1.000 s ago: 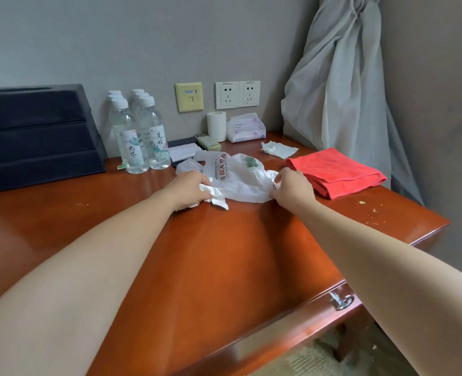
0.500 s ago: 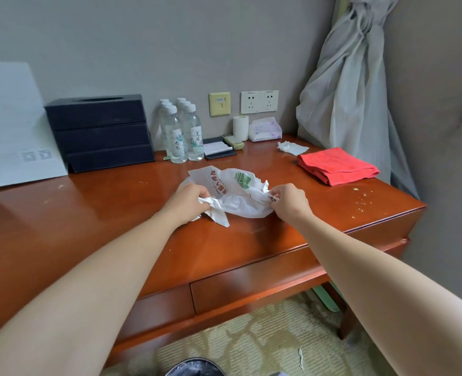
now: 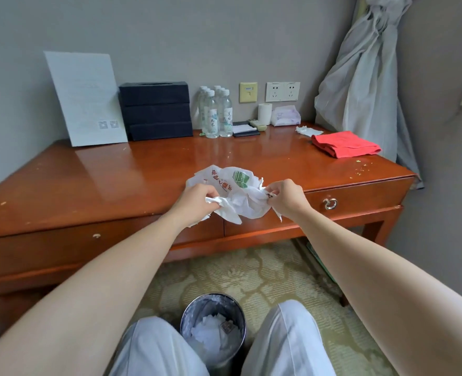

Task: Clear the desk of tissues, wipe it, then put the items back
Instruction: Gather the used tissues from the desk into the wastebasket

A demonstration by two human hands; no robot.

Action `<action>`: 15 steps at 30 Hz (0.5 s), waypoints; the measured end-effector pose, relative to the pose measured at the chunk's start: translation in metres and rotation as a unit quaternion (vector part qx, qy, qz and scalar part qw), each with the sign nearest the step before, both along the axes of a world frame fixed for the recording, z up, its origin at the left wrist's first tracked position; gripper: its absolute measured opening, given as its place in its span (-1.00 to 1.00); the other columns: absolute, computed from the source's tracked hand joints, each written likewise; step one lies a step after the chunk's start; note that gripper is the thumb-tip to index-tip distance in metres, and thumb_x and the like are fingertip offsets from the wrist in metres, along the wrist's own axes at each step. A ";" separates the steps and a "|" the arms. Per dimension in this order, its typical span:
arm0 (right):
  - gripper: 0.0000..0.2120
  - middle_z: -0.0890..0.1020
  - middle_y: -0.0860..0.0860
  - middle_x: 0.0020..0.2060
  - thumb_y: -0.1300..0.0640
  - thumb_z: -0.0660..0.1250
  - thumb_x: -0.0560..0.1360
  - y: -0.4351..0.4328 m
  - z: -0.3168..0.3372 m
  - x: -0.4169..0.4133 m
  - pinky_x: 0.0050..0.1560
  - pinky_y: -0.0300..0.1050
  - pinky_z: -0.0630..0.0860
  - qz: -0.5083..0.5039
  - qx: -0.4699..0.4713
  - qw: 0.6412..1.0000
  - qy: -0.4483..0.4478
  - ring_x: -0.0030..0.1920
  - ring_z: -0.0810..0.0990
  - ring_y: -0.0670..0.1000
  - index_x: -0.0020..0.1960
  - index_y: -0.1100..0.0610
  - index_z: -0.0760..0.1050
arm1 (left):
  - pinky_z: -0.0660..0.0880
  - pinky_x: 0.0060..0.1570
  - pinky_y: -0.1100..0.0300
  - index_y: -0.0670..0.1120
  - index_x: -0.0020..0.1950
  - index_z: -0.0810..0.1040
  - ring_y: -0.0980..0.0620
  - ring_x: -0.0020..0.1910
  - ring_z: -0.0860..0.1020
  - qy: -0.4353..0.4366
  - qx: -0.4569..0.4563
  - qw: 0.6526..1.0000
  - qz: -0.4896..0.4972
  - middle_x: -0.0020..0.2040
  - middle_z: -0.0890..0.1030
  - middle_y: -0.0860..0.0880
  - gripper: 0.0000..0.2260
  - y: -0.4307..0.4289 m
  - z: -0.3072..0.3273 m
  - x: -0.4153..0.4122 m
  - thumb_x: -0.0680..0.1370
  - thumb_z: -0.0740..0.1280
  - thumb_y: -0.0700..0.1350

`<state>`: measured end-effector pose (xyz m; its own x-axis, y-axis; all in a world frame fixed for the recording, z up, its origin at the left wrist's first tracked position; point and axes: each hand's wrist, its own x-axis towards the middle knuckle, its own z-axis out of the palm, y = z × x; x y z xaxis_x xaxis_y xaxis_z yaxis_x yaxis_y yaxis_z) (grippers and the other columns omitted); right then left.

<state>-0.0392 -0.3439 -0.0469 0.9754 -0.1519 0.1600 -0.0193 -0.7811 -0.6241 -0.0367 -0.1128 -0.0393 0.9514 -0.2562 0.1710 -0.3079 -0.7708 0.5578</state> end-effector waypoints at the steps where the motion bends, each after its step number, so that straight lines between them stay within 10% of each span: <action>1: -0.70 0.65 0.08 0.13 0.31 0.33 0.51 0.004 -0.007 -0.008 -0.34 -0.27 0.50 0.001 -0.001 1.000 0.002 -0.15 0.61 0.03 0.22 0.13 0.60 | 0.46 -0.13 0.14 -0.07 -0.08 0.61 -0.01 -0.05 0.55 0.000 -0.004 1.000 0.002 -0.06 0.61 0.00 -0.93 0.004 -0.007 -0.010 0.56 0.34 -0.14; 10: -0.67 0.64 0.05 -0.17 0.32 0.23 0.48 0.050 -0.091 -0.079 -0.47 -0.25 0.33 0.039 0.018 0.997 0.063 -0.28 0.55 0.05 0.11 0.09 0.65 | 0.37 -0.07 0.15 -0.03 -0.17 0.57 -0.05 0.10 0.54 0.036 -0.042 0.998 0.041 0.05 0.62 -0.05 -0.91 0.039 -0.099 -0.090 0.52 0.38 -0.18; 15: -0.63 0.66 0.08 0.05 0.30 0.24 0.49 0.069 -0.152 -0.088 -0.29 -0.25 0.38 0.043 0.022 0.991 0.124 -0.04 0.59 0.10 0.22 0.06 0.61 | 0.33 -0.09 0.17 -0.01 -0.17 0.54 -0.03 0.01 0.52 0.086 -0.024 0.996 0.029 -0.09 0.59 0.02 -0.88 0.049 -0.156 -0.100 0.52 0.39 -0.20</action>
<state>-0.1267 -0.2749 -0.1986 0.9936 -0.0677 -0.0906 -0.1102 -0.7589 -0.6418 -0.1369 -0.0638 -0.1948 0.9805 -0.1960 0.0147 -0.1605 -0.7552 0.6356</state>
